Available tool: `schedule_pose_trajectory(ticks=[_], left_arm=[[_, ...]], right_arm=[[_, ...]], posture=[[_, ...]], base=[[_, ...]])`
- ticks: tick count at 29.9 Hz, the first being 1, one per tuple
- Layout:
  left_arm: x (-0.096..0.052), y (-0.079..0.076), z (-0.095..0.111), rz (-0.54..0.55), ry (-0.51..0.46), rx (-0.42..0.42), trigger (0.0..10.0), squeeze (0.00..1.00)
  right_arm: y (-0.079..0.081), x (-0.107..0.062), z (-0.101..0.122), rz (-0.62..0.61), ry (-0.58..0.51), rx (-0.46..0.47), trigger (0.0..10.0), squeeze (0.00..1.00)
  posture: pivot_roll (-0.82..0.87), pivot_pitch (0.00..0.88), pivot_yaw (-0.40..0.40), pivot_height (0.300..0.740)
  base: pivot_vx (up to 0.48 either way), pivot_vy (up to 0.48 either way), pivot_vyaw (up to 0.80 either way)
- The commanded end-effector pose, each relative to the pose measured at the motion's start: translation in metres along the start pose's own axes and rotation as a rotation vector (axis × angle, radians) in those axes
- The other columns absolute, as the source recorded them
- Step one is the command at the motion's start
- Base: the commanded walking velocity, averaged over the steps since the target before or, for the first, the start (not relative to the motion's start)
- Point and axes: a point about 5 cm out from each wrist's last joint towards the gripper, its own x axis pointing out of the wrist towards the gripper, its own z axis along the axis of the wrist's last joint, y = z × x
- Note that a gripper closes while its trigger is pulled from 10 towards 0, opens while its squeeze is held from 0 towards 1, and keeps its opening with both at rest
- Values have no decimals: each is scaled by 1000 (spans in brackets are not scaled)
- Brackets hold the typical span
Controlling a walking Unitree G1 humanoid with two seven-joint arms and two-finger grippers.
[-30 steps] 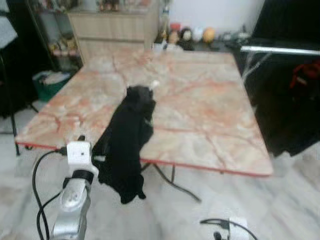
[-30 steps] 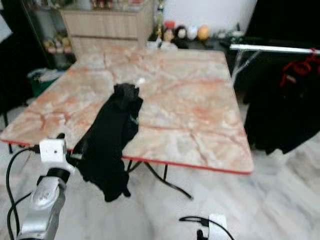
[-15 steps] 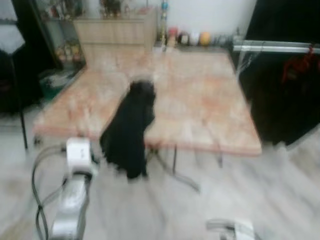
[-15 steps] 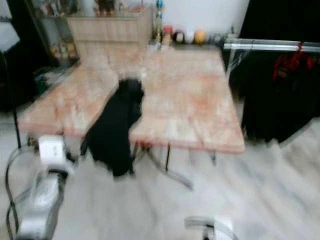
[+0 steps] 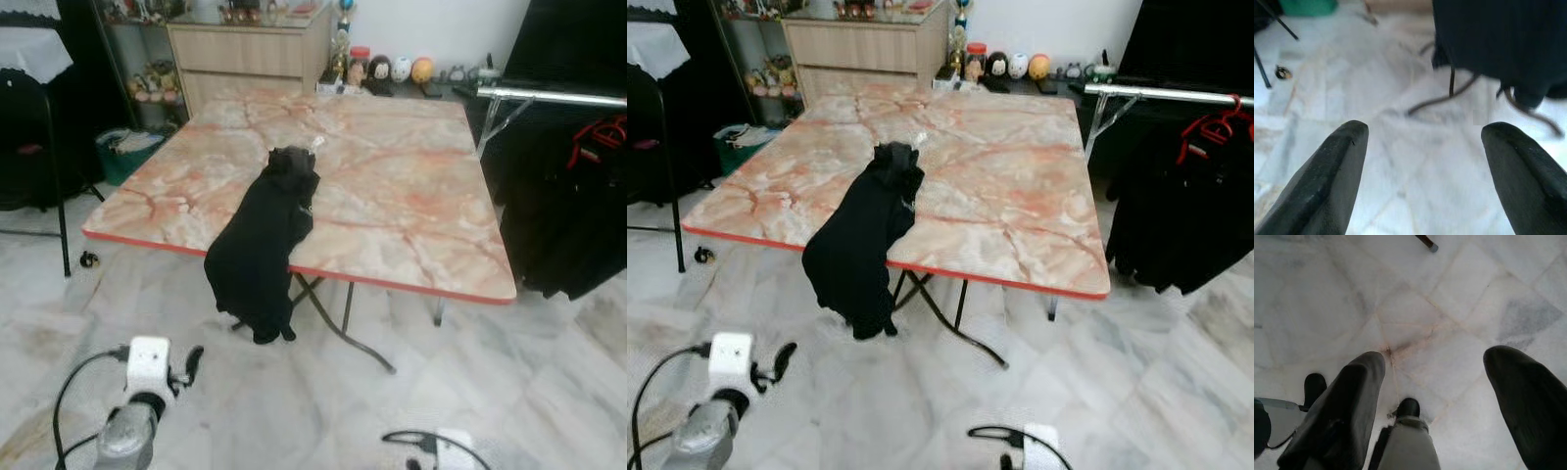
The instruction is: Hang hanger
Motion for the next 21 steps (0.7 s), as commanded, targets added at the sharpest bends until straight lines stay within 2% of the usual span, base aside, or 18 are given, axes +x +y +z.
schedule_pose_trajectory(ticks=[1, 3, 4, 5, 6, 8, 12, 14, 16, 21], left_arm=[[1, 0, -10, -21, 71, 39, 10000, 0], [1, -3, -25, -47, 176, 52, 10000, 0], [-1, -6, -34, -58, 240, 31, 10000, 0], [-2, -7, -39, -61, 277, 31, 10000, 0], [-2, -7, -39, -61, 277, 31, 10000, 0], [-5, -12, -50, -73, 353, 57, 10000, 0], [-9, -14, -59, -70, 411, 62, 10000, 0], [-11, -20, -64, -107, 436, 104, 10000, 0], [-12, -22, -65, -114, 438, 107, 10000, 0], [-16, -21, -71, -96, 458, 110, 10000, 0]], right_arm=[[-2, 0, 2, -12, -9, -7, 10000, 0], [-3, 1, 4, -13, -9, -13, 10000, 0], [-11, 1, 7, -25, -14, -7, 10000, 0], [-17, 2, 8, -34, -17, -1, 10000, 0], [-17, 2, 8, -34, -17, -1, 10000, 0], [-32, 1, 10, -51, -18, 3, 10000, 0], [-40, 0, 9, -59, -14, 2, 10000, 0], [-42, -1, 5, -62, -8, 3, 10000, 0], [-42, -2, 4, -63, -6, 9, 10000, 0], [-36, -1, 4, -55, 1, 4, 10000, 0]], posture=[[149, 0, -25, 740], [144, 0, -22, 740], [141, 0, -20, 740], [137, 0, -20, 740], [137, 0, -20, 740], [139, 0, -23, 740], [138, 0, -25, 740], [126, 0, -22, 740], [123, 0, -20, 740], [132, 0, -25, 740]], base=[[0, 0, 0], [0, 0, 0], [0, 0, 0], [0, 0, 0], [0, 0, 0], [0, 0, 0], [0, 0, 0], [0, 0, 0], [0, 0, 0], [0, -284, 0]])
